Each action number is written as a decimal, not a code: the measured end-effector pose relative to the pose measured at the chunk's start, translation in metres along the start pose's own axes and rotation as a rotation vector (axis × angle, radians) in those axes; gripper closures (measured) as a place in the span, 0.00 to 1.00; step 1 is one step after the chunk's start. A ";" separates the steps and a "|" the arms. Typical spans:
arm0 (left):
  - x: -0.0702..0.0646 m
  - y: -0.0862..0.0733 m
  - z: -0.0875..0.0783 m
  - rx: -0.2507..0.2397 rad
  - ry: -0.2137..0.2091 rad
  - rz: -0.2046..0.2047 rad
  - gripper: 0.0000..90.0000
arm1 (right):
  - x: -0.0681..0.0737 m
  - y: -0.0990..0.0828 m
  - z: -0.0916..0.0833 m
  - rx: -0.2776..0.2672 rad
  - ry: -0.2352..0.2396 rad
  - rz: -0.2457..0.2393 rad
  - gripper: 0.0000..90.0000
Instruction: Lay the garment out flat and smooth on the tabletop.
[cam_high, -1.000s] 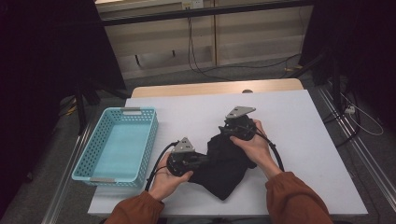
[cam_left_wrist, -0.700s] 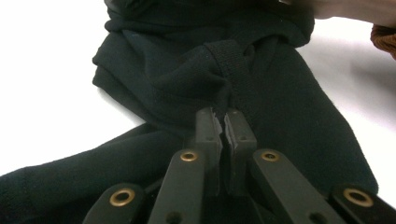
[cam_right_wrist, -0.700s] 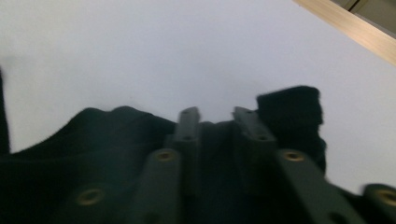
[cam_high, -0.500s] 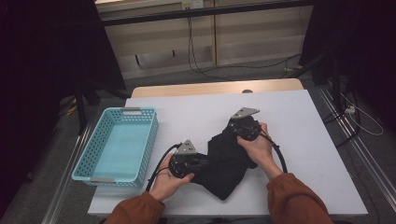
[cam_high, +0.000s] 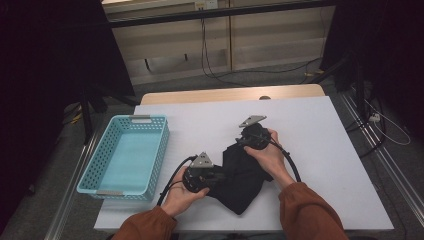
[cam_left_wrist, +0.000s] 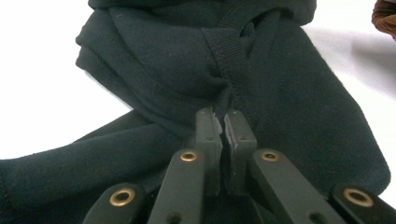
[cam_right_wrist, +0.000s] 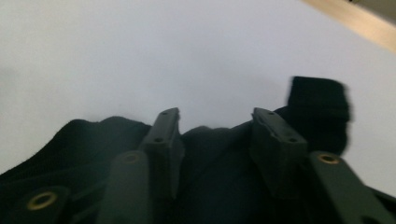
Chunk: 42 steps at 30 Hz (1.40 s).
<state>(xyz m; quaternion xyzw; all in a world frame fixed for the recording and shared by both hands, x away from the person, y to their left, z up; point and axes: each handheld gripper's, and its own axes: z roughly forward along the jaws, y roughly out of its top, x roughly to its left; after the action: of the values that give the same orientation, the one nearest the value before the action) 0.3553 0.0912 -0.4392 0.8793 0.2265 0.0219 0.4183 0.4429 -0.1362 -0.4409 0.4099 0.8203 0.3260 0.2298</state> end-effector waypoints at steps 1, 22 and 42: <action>0.000 0.000 0.000 0.001 0.001 0.000 0.96 | 0.000 -0.001 0.002 0.007 -0.009 0.001 0.53; -0.001 0.000 0.002 0.011 -0.007 0.001 0.96 | -0.041 -0.010 -0.051 -0.147 -0.092 0.135 0.90; 0.002 0.003 -0.004 -0.026 0.002 -0.012 0.96 | -0.093 -0.083 -0.082 -0.111 -0.124 0.225 0.68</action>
<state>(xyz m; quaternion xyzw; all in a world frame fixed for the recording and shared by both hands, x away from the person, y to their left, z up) 0.3575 0.0932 -0.4344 0.8724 0.2320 0.0231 0.4296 0.3983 -0.2790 -0.4348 0.5053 0.7342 0.3684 0.2645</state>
